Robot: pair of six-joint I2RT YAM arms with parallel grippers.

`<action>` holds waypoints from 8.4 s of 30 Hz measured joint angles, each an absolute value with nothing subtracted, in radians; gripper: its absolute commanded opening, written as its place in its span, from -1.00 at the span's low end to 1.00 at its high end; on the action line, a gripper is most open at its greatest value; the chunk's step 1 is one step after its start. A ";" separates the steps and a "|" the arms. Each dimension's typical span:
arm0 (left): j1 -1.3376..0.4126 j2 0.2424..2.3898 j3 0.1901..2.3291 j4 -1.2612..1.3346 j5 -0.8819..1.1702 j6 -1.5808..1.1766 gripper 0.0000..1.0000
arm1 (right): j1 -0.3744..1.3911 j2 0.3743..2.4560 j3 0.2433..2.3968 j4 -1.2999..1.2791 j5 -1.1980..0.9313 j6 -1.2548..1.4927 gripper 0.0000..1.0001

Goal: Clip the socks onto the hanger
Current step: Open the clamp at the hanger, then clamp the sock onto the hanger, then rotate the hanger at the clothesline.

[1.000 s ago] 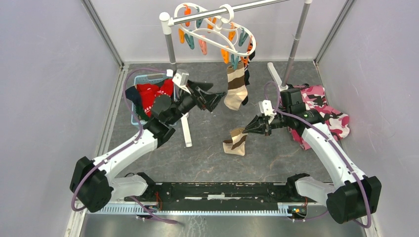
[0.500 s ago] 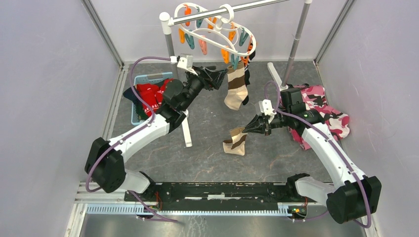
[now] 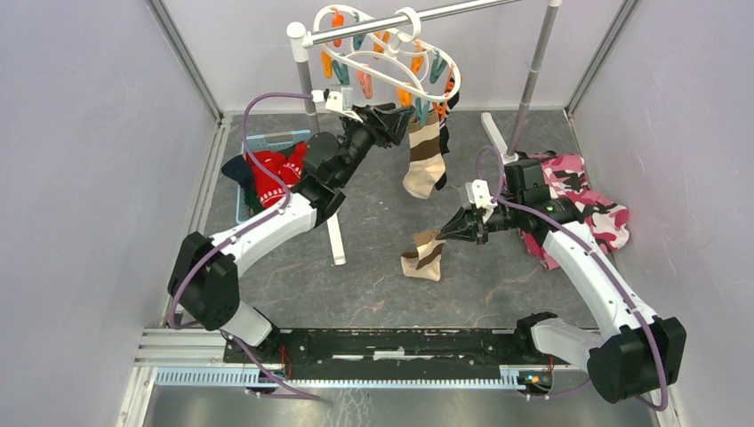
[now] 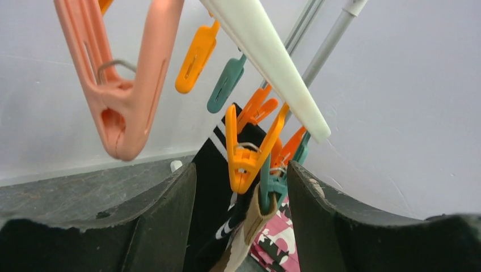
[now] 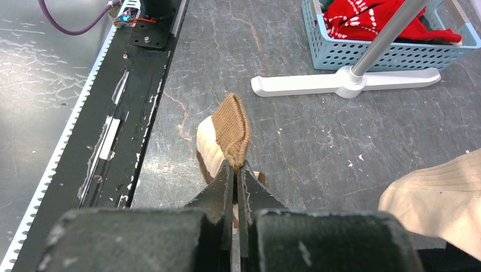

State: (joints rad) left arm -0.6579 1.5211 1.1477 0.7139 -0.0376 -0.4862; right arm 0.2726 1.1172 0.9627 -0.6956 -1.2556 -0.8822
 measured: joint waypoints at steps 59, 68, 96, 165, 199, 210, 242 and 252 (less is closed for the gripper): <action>-0.716 1.592 1.330 0.597 -0.157 -0.372 -0.87 | 0.273 1.117 0.985 -0.582 -1.202 -0.693 -1.00; -0.716 1.573 1.338 0.541 -0.156 -0.372 -0.87 | 0.281 1.169 1.119 -0.220 -1.110 -0.310 -1.00; -0.716 1.537 1.342 0.487 -0.143 -0.373 -0.87 | 0.360 1.402 1.222 0.267 -0.687 0.260 -1.00; -0.716 1.323 1.153 0.445 0.002 -0.374 0.70 | 0.246 1.290 1.083 0.312 -0.808 0.287 0.63; -0.716 0.371 0.221 0.432 0.060 -0.374 1.00 | 0.176 1.456 0.873 0.432 -0.904 0.133 0.62; -0.716 0.346 0.219 0.390 0.044 -0.374 1.00 | 0.200 1.575 0.975 0.585 -0.831 0.293 -0.06; -0.716 0.327 0.219 0.337 0.055 -0.374 1.00 | -0.054 1.692 1.428 0.305 -0.709 0.196 -0.96; -0.716 0.331 0.219 0.339 0.059 -0.374 1.00 | -0.052 1.729 1.448 0.249 -0.686 0.174 -0.98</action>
